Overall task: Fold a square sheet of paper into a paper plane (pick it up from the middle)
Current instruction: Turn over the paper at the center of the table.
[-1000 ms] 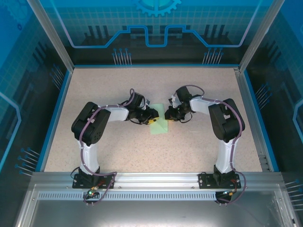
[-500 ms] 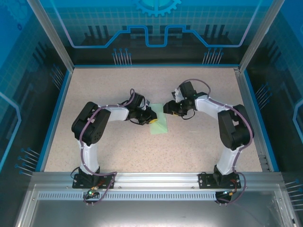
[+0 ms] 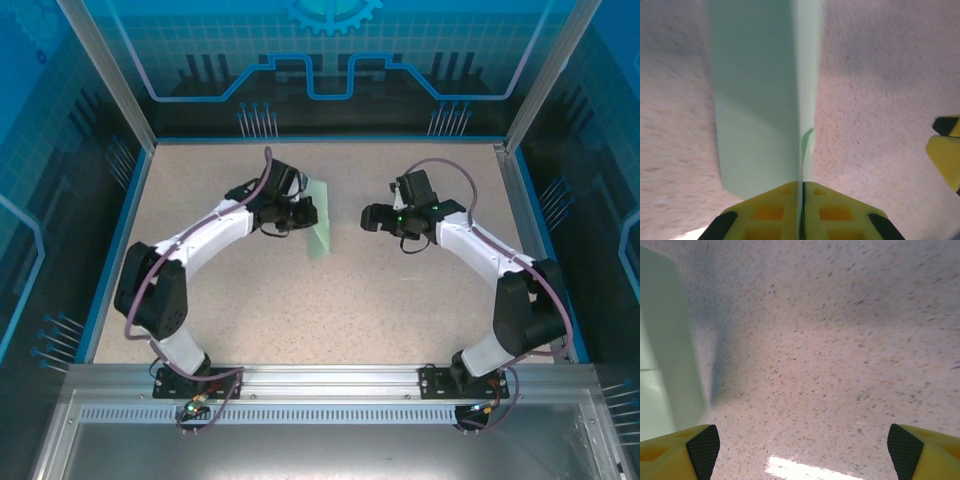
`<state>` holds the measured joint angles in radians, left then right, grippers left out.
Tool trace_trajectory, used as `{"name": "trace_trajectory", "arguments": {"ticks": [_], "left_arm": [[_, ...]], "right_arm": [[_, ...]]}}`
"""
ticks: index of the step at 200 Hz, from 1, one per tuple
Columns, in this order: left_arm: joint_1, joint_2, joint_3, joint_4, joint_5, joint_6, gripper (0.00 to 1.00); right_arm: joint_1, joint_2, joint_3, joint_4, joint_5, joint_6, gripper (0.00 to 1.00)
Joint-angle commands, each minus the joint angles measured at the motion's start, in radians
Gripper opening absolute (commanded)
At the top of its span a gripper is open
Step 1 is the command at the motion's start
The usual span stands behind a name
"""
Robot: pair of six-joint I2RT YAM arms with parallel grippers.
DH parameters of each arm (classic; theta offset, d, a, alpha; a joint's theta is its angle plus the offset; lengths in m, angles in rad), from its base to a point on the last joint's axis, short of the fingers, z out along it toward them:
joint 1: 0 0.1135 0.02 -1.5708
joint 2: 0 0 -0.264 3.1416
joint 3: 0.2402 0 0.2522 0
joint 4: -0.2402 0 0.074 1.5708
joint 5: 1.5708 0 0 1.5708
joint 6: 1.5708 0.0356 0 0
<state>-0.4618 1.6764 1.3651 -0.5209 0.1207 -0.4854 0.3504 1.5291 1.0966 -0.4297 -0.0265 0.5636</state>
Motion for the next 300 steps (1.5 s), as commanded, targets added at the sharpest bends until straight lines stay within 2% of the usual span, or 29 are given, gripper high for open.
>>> {"name": "trace_trajectory", "arguments": {"ticks": [1, 26, 55, 92, 113, 168, 250, 300], "left_arm": [[-0.041, -0.016, 0.101, -0.274, -0.319, 0.161, 0.09], [-0.086, 0.034, 0.190, -0.358, -0.540, 0.231, 0.11], [-0.119, 0.151, 0.267, -0.426, -0.769, 0.241, 0.12], [-0.144, 0.352, 0.384, -0.573, -0.951, 0.118, 0.12], [-0.151, 0.452, 0.430, -0.643, -1.014, 0.051, 0.13], [-0.198, 0.598, 0.489, -0.680, -0.977, -0.036, 0.14], [-0.235, 0.643, 0.491, -0.583, -0.755, -0.052, 0.27], [-0.235, 0.610, 0.451, -0.520, -0.627, -0.030, 0.37]], "right_arm": [[-0.013, -0.030, -0.025, -0.046, 0.113, 0.041, 0.91], [-0.014, -0.036, -0.027, -0.064, 0.145, 0.063, 0.91], [-0.020, -0.054, -0.041, -0.076, 0.173, 0.085, 0.91], [-0.054, -0.090, -0.078, -0.074, 0.170, 0.109, 0.92], [-0.074, -0.095, -0.093, -0.073, 0.154, 0.116, 0.92], [-0.102, -0.092, -0.108, -0.072, 0.127, 0.126, 0.92], [-0.116, -0.058, -0.100, -0.073, 0.094, 0.143, 0.91], [-0.123, -0.056, -0.093, -0.078, 0.085, 0.143, 0.91]]}}
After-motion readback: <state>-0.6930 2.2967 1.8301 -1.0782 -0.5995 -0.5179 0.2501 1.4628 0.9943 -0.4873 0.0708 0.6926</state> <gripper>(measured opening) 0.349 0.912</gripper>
